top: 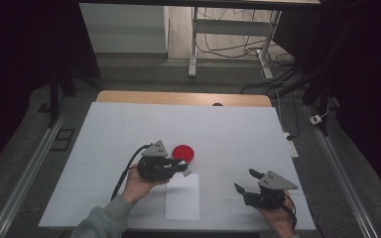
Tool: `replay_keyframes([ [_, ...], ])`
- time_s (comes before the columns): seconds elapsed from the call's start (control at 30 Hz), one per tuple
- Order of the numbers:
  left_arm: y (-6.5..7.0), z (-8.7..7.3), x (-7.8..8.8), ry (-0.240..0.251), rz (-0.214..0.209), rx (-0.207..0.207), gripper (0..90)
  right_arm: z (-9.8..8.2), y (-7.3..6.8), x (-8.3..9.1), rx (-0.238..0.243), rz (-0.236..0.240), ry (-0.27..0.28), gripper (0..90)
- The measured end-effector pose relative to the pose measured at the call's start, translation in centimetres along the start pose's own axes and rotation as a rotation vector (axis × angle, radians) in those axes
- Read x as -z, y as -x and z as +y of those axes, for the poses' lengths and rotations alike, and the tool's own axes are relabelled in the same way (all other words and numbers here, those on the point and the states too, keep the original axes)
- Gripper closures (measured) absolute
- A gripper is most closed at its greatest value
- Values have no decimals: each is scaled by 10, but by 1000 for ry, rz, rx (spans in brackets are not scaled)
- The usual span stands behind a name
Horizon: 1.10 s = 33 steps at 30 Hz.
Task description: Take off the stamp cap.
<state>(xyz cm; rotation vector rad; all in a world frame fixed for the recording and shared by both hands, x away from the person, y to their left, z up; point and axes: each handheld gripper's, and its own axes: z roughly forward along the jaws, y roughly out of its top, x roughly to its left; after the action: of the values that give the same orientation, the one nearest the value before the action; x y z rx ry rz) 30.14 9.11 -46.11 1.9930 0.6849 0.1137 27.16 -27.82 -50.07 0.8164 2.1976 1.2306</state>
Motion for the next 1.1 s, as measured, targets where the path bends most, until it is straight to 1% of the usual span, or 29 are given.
replay_keyframes([
  [0.13, 0, 0, -1, 4, 2, 6, 757, 6, -6, -4, -19, 16, 8, 276],
  [0.23, -1, 0, 0, 7, 1, 9, 757, 8, -9, -5, -17, 20, 10, 277],
  [0.33, -1, 0, -1, 10, -4, 13, 757, 10, -15, -9, -17, 18, 12, 279],
  [0.57, -1, 0, -2, 8, -4, 15, 757, 14, -21, -13, -20, 13, 25, 283],
  [0.6, -1, 0, -3, 8, -4, 16, 757, 15, -25, -15, -17, 5, 31, 289],
  [0.63, 0, 0, -3, 9, -4, 17, 757, 15, -26, -15, -9, -5, 40, 294],
  [0.67, 0, 0, -3, 9, -4, 16, 757, 15, -26, -15, -9, -5, 40, 294],
  [0.73, 0, 0, -4, 10, -5, 16, 757, 18, -30, -17, -6, -17, 57, 297],
  [0.9, 0, 0, -5, 7, -6, 16, 757, 20, -35, -20, 1, -12, 57, 301],
  [1.1, 0, 1, -5, 9, -5, 17, 757, 22, -42, -27, 7, 8, 51, 302],
])
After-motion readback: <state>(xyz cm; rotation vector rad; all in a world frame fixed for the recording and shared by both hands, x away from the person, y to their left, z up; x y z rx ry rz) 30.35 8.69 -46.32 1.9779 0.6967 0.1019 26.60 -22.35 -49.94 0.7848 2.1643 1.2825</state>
